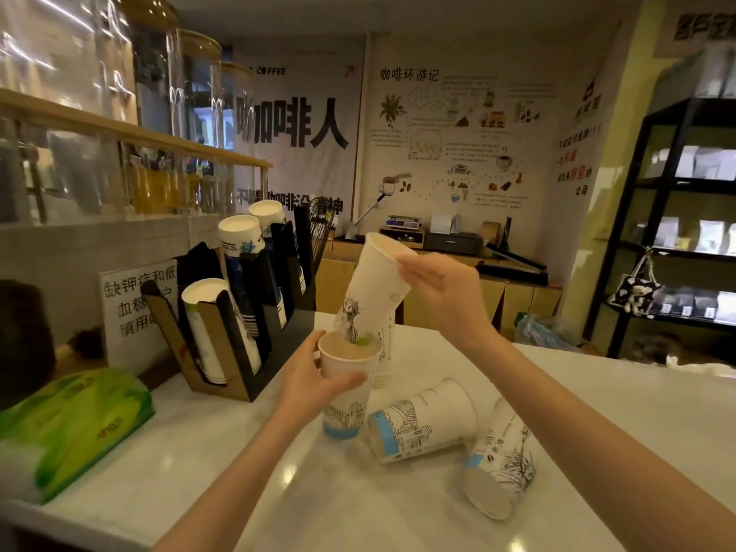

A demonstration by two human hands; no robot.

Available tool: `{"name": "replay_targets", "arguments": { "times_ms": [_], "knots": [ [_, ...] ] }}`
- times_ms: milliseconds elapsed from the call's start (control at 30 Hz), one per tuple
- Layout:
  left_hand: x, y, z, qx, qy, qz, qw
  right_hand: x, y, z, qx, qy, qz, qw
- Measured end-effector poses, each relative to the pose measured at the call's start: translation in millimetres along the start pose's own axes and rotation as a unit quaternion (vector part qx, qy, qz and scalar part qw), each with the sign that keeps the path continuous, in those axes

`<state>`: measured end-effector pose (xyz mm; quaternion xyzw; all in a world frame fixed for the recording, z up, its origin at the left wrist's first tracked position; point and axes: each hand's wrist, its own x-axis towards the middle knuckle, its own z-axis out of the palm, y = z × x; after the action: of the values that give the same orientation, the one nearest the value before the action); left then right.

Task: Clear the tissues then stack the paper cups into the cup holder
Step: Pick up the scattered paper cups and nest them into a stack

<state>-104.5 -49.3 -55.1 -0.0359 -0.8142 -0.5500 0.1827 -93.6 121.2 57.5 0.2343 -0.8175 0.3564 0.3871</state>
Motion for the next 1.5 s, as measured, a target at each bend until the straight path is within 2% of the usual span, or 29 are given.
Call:
{"name": "replay_targets", "arguments": {
  "times_ms": [100,167,300,367,500,633,800,867,967,1067,1200,1333,1400,1500],
  "knots": [
    [-2,-1,-1,-0.026,-0.009,-0.004,1.0,-8,-8,11,-0.068,-0.116,-0.074,0.988],
    [-3,-1,-1,-0.032,-0.013,-0.002,0.999,-13,-10,20,-0.085,-0.18,-0.093,0.976],
    [-1,-1,0,-0.022,-0.006,-0.002,1.0,-27,-6,38,-0.084,-0.274,-0.065,0.956],
    [0,-2,0,-0.024,-0.006,-0.009,1.0,-36,-2,43,-0.07,-0.292,-0.046,0.953],
    [2,-3,-1,-0.01,-0.016,-0.017,1.0,-46,6,48,-0.07,-0.287,-0.018,0.955],
    [-1,2,-6,0.008,-0.037,-0.009,0.999,-47,11,43,0.002,-0.29,0.059,0.955],
    [1,25,-14,0.072,-0.055,0.011,0.996,-49,27,12,-0.01,-0.23,0.123,0.965],
    [-5,39,-11,0.122,-0.036,0.07,0.989,-54,37,-3,-0.041,-0.225,0.155,0.961],
    [-17,58,4,0.19,-0.018,0.218,0.957,-64,50,-24,-0.134,-0.251,0.217,0.934],
    [-22,68,32,0.217,-0.083,0.28,0.931,-74,62,-40,-0.216,-0.247,0.261,0.908],
    [-22,69,72,0.228,-0.205,0.247,0.919,-88,82,-57,-0.278,-0.234,0.342,0.867],
    [-13,56,99,0.284,-0.234,0.214,0.905,-99,95,-67,-0.303,-0.235,0.41,0.827],
    [-8,50,105,0.329,-0.263,0.186,0.888,-104,97,-68,-0.276,-0.232,0.448,0.818],
    [-7,42,110,0.349,-0.306,0.157,0.872,-111,97,-66,-0.174,-0.197,0.519,0.814]
  ]
}}
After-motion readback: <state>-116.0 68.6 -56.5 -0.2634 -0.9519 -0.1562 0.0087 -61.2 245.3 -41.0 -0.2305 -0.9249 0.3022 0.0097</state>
